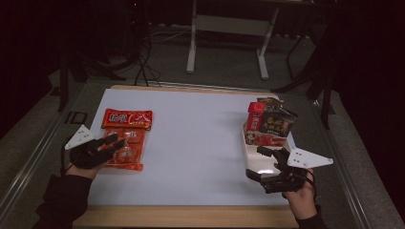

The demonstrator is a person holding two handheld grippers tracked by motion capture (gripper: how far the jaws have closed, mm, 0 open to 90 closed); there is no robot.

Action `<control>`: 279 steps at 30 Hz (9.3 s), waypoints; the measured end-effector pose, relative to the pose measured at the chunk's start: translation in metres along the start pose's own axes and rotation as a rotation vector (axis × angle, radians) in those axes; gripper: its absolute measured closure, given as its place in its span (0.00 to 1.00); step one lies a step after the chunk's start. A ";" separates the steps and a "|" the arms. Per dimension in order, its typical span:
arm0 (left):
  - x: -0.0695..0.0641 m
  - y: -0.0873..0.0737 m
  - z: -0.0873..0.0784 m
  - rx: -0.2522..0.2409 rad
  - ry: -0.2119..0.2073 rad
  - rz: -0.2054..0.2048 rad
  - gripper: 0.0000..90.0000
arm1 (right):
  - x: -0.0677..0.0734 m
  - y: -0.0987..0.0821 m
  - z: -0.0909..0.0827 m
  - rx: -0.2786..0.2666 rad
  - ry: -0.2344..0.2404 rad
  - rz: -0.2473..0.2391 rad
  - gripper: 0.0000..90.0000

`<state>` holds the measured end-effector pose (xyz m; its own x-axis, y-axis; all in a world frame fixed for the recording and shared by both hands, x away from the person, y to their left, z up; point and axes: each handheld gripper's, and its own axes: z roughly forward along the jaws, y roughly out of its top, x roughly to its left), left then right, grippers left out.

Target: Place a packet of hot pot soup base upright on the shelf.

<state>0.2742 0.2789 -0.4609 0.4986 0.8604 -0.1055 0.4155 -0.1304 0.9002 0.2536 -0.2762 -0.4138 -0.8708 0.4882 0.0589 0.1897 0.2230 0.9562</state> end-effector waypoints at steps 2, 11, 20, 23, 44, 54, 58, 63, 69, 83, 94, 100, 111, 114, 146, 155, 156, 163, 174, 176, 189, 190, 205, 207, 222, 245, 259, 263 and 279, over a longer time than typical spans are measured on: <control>0.010 0.000 0.000 0.011 0.024 -0.007 0.77 | 0.001 0.000 -0.001 -0.014 0.001 -0.005 0.15; 0.049 -0.010 0.012 0.068 0.124 -0.061 0.99 | 0.004 0.003 -0.007 -0.066 0.014 0.018 0.15; 0.081 -0.027 0.039 0.142 0.209 -0.100 1.00 | 0.006 0.000 -0.003 -0.035 0.012 0.003 0.15; 0.089 -0.032 0.046 0.168 0.227 -0.114 1.00 | 0.008 -0.001 -0.001 -0.024 0.014 -0.008 0.15; 0.097 -0.037 0.078 0.308 0.292 -0.096 1.00 | 0.006 -0.001 0.000 -0.027 0.029 0.014 0.15; 0.068 -0.032 0.097 0.314 0.202 -0.066 1.00 | 0.005 -0.001 0.001 -0.024 0.034 0.022 0.15; 0.051 -0.029 0.107 0.313 0.154 -0.053 1.00 | 0.005 -0.001 0.001 -0.023 0.036 0.022 0.15; 0.026 -0.026 0.119 0.317 0.083 -0.022 1.00 | 0.005 -0.001 0.001 -0.020 0.039 0.024 0.15; -0.009 -0.024 0.131 0.322 0.008 -0.004 1.00 | 0.004 -0.001 0.000 -0.022 0.039 0.029 0.15; -0.006 -0.027 0.110 0.325 -0.072 0.066 1.00 | 0.004 -0.001 -0.001 -0.024 0.040 0.031 0.15; -0.008 -0.042 0.093 0.387 -0.123 0.082 1.00 | 0.005 0.000 0.001 -0.020 0.046 0.030 0.15; -0.014 -0.038 0.095 0.410 -0.102 0.089 1.00 | 0.006 -0.001 0.003 -0.013 0.052 0.032 0.16; -0.050 -0.042 0.100 0.397 -0.196 0.100 1.00 | 0.005 -0.002 0.003 -0.014 0.050 0.033 0.16; -0.059 -0.042 0.103 0.397 -0.218 0.101 1.00 | 0.006 -0.002 0.003 -0.015 0.052 0.033 0.16; -0.062 -0.028 0.139 0.343 -0.167 0.074 1.00 | 0.006 -0.003 0.003 -0.009 0.049 0.031 0.16; -0.077 -0.025 0.150 0.348 -0.202 0.088 1.00 | 0.005 -0.003 0.003 -0.010 0.049 0.036 0.16; -0.080 -0.024 0.151 0.350 -0.206 0.088 1.00 | 0.005 -0.003 0.002 -0.011 0.050 0.035 0.16; -0.104 -0.024 0.160 0.357 -0.263 0.113 1.00 | 0.005 -0.003 0.001 -0.014 0.050 0.033 0.16; -0.112 -0.026 0.154 0.372 -0.322 0.144 1.00 | 0.004 -0.004 0.000 -0.014 0.048 0.034 0.16; -0.114 -0.027 0.152 0.380 -0.338 0.138 1.00 | 0.004 -0.004 0.000 -0.013 0.046 0.034 0.16; -0.124 -0.032 0.145 0.375 -0.344 0.147 1.00 | 0.006 -0.003 0.002 -0.012 0.049 0.029 0.16; -0.125 -0.032 0.144 0.364 -0.338 0.150 1.00 | 0.005 -0.003 0.001 -0.011 0.048 0.029 0.16; -0.119 -0.006 0.136 0.309 -0.426 0.092 0.58 | 0.004 -0.003 -0.002 -0.020 0.034 0.022 0.16; -0.119 -0.005 0.137 0.307 -0.424 0.098 0.55 | 0.004 -0.003 -0.002 -0.019 0.032 0.020 0.16; -0.086 0.003 0.158 0.183 -0.243 0.075 0.30 | 0.005 -0.004 -0.002 -0.014 0.028 0.020 0.16; -0.057 0.004 0.200 0.309 -0.191 -0.039 0.35 | 0.005 -0.005 -0.002 -0.009 0.025 0.017 0.16; -0.060 0.005 0.225 0.358 -0.241 -0.091 0.59 | 0.005 -0.005 -0.001 -0.004 0.026 0.015 0.16; -0.067 0.008 0.229 0.375 -0.255 -0.072 0.65 | 0.005 -0.005 -0.002 -0.004 0.026 0.012 0.16; -0.086 0.015 0.225 0.362 -0.252 0.022 0.99 | 0.004 -0.005 -0.002 -0.007 0.025 0.016 0.16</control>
<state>0.4083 0.0921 -0.5335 0.6617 0.7142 -0.2284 0.6202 -0.3501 0.7020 0.2479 -0.2769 -0.4181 -0.8789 0.4701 0.0815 0.2007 0.2092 0.9570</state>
